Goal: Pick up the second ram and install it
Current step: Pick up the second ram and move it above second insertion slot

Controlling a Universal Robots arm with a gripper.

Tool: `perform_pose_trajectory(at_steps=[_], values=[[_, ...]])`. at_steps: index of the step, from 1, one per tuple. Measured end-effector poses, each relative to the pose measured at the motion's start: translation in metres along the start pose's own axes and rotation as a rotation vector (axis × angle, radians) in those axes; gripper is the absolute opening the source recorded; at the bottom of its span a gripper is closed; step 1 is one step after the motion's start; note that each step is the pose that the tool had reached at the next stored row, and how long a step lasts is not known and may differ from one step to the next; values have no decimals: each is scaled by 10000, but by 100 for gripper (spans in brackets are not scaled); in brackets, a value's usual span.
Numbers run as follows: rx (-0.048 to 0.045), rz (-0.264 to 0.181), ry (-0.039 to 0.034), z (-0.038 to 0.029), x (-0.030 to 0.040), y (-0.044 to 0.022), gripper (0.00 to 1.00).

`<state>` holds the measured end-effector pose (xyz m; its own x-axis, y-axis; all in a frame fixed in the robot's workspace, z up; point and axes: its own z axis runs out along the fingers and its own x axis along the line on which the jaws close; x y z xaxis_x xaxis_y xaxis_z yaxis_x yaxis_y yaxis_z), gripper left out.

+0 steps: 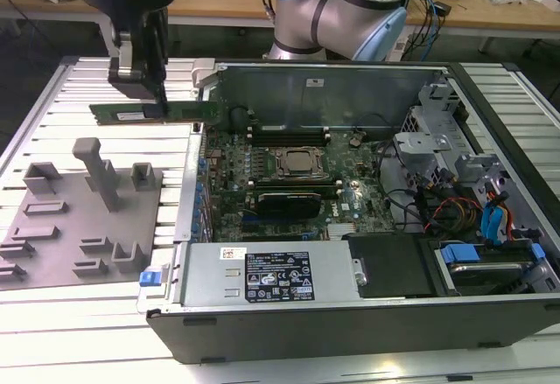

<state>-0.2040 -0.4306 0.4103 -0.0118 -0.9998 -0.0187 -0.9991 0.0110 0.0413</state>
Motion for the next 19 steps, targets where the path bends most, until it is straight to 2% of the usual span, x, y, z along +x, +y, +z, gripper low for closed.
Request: perform_pose_trajectory(at_steps=[2,4,8,10,16,18,19], values=[[-4,-1,0,-4,-2,-108,14],[-5,1,0,-7,-3,-164,14],[-16,1,-1,-15,-6,-369,14],[-21,-2,0,-18,-7,-440,14],[-47,-1,11,-31,-12,-770,14],[-68,0,12,-37,-15,-904,14],[-71,0,11,-38,-16,-937,14]])
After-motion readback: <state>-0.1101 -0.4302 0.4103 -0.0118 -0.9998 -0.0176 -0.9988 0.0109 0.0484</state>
